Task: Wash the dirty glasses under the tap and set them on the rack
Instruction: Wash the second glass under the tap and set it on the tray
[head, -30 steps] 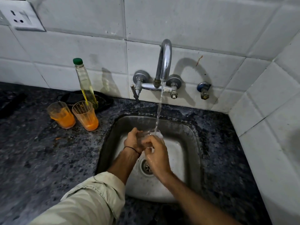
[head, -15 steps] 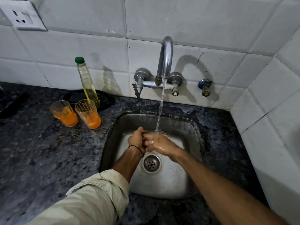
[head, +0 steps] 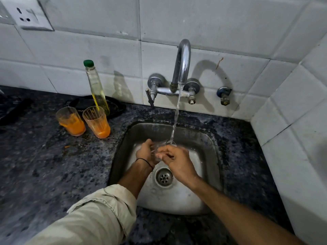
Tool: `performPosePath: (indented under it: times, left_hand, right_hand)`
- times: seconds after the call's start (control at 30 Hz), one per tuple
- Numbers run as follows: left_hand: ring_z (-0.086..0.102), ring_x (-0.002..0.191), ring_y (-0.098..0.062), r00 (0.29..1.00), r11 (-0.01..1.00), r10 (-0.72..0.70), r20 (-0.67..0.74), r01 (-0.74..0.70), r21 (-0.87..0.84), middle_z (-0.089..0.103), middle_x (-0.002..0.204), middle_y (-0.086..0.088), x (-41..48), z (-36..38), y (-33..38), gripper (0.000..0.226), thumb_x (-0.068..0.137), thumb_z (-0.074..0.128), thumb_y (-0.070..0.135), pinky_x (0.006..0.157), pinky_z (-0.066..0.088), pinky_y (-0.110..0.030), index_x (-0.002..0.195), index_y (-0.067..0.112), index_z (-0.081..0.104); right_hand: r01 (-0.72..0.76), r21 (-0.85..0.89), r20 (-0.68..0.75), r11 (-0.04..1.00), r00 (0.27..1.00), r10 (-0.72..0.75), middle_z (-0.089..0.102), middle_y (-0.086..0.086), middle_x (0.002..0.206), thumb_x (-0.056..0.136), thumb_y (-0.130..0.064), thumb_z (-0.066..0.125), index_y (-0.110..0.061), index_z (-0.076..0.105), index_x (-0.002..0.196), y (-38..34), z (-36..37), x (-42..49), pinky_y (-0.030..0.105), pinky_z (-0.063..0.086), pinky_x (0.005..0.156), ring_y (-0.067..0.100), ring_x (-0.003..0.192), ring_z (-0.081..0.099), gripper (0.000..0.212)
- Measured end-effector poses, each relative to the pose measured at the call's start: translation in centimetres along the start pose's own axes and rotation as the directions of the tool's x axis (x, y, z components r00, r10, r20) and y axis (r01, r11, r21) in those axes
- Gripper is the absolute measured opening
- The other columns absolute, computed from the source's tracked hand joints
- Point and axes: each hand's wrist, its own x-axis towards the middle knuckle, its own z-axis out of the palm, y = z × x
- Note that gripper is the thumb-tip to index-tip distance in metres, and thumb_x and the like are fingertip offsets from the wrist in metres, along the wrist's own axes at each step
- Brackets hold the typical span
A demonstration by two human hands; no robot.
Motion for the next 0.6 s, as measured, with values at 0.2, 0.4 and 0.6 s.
performPosePath:
  times: [0.2, 0.4, 0.6]
  left_hand:
    - [0.059, 0.057, -0.025, 0.967, 0.96, -0.201, 0.156, 0.162, 0.23, 0.063, 0.054, -0.01, -0.9, 0.9, 0.3, 0.051, 0.098, 0.042, 0.028, 0.061, 0.049, -0.031, 0.055, 0.009, 0.063]
    - [0.061, 0.067, -0.026, 0.933, 0.887, -0.304, 0.193, 0.203, 0.415, 0.068, 0.062, -0.013, -1.4, 1.2, 2.1, 0.035, 0.093, 0.048, 0.028, 0.066, 0.048, -0.035, 0.074, 0.005, 0.066]
    - [0.055, 0.046, -0.021, 0.989, 0.981, -0.097, 0.108, 0.076, 0.18, 0.055, 0.048, -0.005, 0.0, 1.4, 2.0, 0.03, 0.089, 0.046, 0.015, 0.046, 0.048, -0.025, 0.058, 0.013, 0.047]
  right_hand:
    - [0.565, -0.471, 0.694, 0.678, 0.712, -0.111, 0.065, 0.0, 0.123, 0.095, -0.025, 0.054, -0.021, 0.063, 0.117, -0.7, -4.6, 2.5, 0.044, 0.043, 0.105, 0.019, 0.113, 0.058, 0.024]
    - [0.85, -0.522, 0.806, 0.074, 0.52, -0.283, 0.062, 0.002, 0.135, 0.088, -0.02, 0.034, -0.018, 0.063, 0.128, -1.7, -5.9, 3.3, 0.053, 0.022, 0.121, 0.024, 0.133, 0.051, 0.049]
    - [0.118, -0.329, 0.418, 0.937, 0.908, 0.032, 0.07, 0.013, 0.109, 0.074, -0.003, 0.055, -0.006, 0.069, 0.104, -0.4, -1.5, 3.9, 0.039, 0.053, 0.092, 0.019, 0.102, 0.064, 0.033]
